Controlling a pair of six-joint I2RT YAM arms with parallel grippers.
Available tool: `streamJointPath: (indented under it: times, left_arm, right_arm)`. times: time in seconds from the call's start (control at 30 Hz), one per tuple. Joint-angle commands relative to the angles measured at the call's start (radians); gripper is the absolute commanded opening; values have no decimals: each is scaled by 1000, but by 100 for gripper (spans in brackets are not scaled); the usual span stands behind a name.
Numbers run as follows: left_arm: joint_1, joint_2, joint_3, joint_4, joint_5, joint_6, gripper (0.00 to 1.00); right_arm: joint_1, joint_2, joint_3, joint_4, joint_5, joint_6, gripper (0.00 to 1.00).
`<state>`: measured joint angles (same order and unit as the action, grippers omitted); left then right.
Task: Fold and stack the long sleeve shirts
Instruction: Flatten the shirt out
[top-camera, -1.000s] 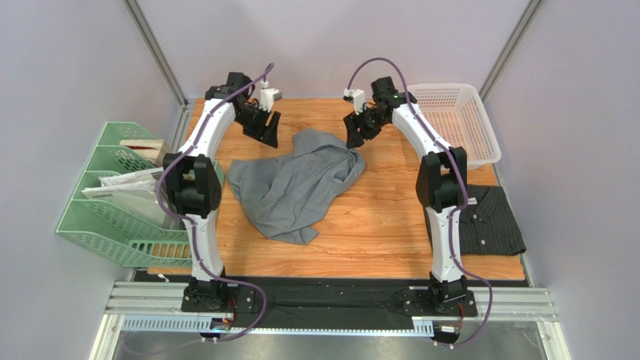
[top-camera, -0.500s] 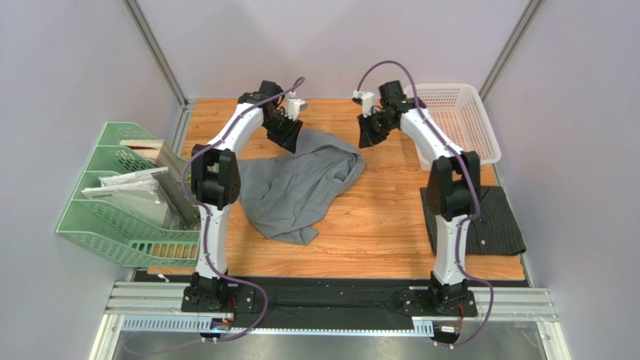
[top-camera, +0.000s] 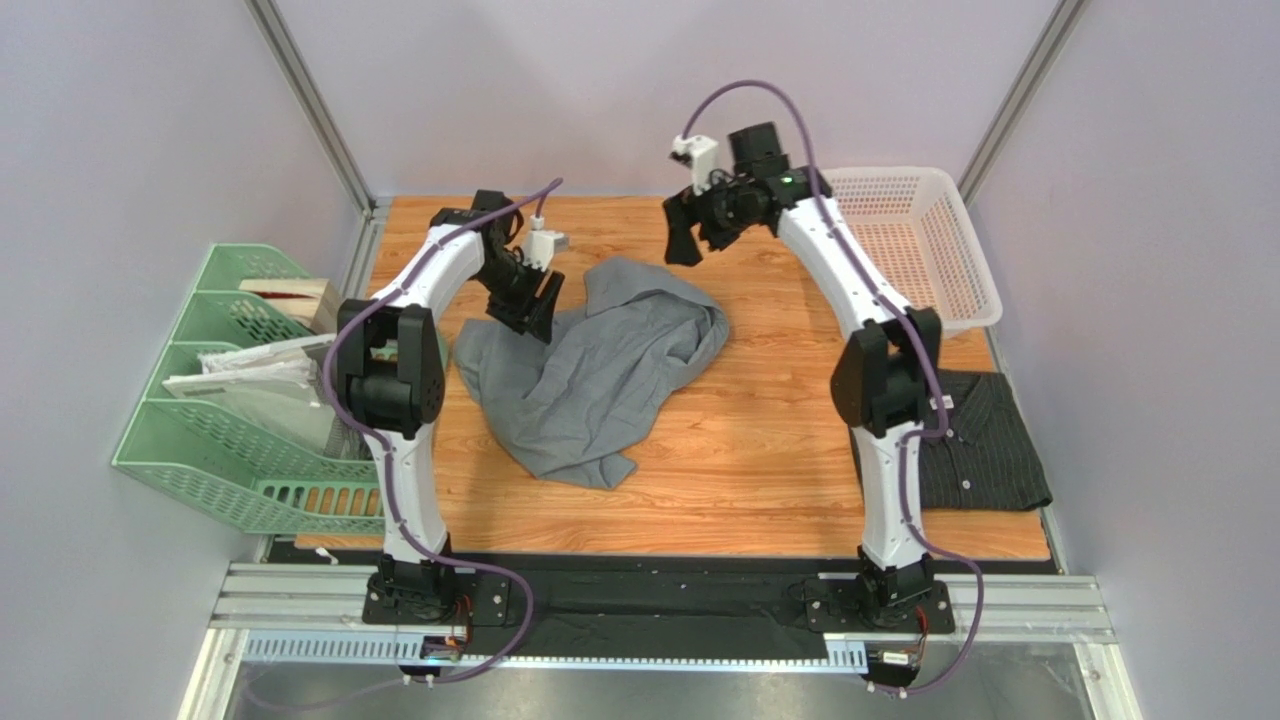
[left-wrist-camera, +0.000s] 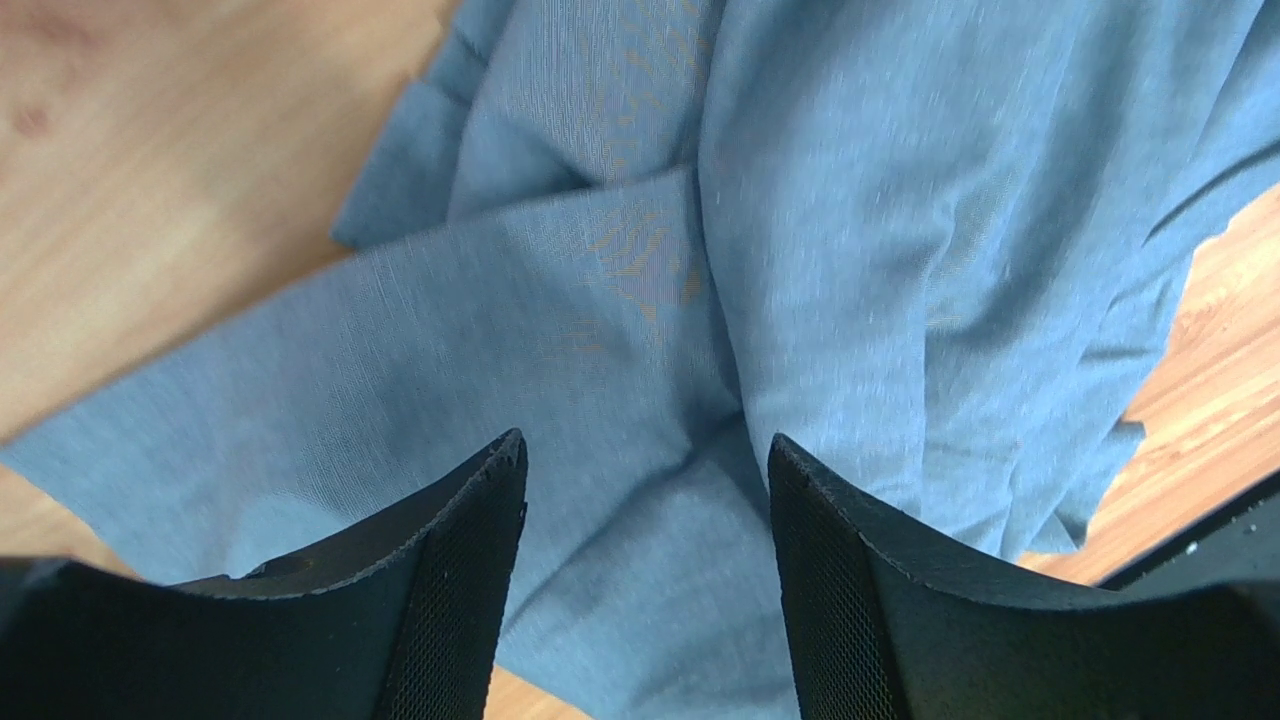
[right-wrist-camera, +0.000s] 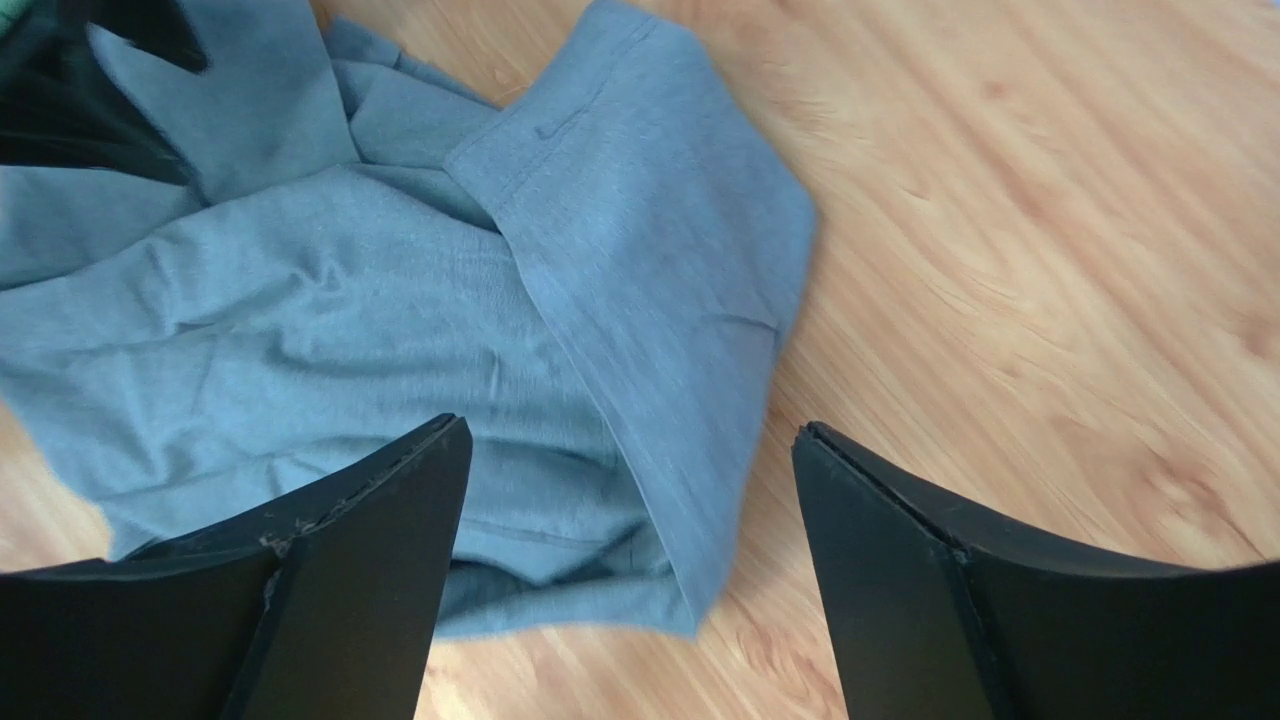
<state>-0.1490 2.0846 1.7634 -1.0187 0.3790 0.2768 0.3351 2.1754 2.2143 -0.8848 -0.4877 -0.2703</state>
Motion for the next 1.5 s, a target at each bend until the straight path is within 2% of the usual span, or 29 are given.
streamJointPath:
  times: [0.0, 0.1, 0.43, 0.57, 0.63, 0.8, 1.13, 1.23, 1.3, 1.33, 1.37, 1.47]
  left_arm:
    - [35, -84, -51, -14, -34, -16, 66]
    - [43, -98, -90, -18, -42, -10, 66]
    - [51, -120, -151, 3, -60, -1, 65]
    - [58, -112, -144, 0, -55, -1, 65]
    - [62, -109, -136, 0, -52, 1, 64]
    - [68, -90, -124, -9, -65, 9, 62]
    - [91, -63, -104, -18, -61, 15, 60]
    - [95, -61, -99, -20, -57, 19, 60]
    - [97, -57, -93, -21, -52, 19, 59]
    - [97, -51, -91, -24, -51, 18, 59]
    - [97, -46, -90, -26, -46, 18, 59]
    - [97, -31, -85, -38, -23, 19, 59]
  right_arm:
    - [88, 102, 103, -43, 107, -75, 84]
    - [127, 150, 127, -33, 153, -110, 84]
    - [196, 161, 7, 113, 385, -262, 77]
    - [186, 179, 18, 136, 455, -291, 66]
    - [170, 185, 39, 136, 456, -282, 63]
    - [133, 161, 50, 142, 432, -265, 47]
    - [88, 162, 48, 116, 426, -257, 36]
    - [78, 158, 36, 112, 416, -260, 30]
    - [74, 165, 35, 103, 400, -262, 24]
    - [70, 169, 36, 103, 379, -260, 17]
    - [67, 172, 39, 101, 374, -241, 0]
    - [48, 167, 80, 64, 344, -201, 0]
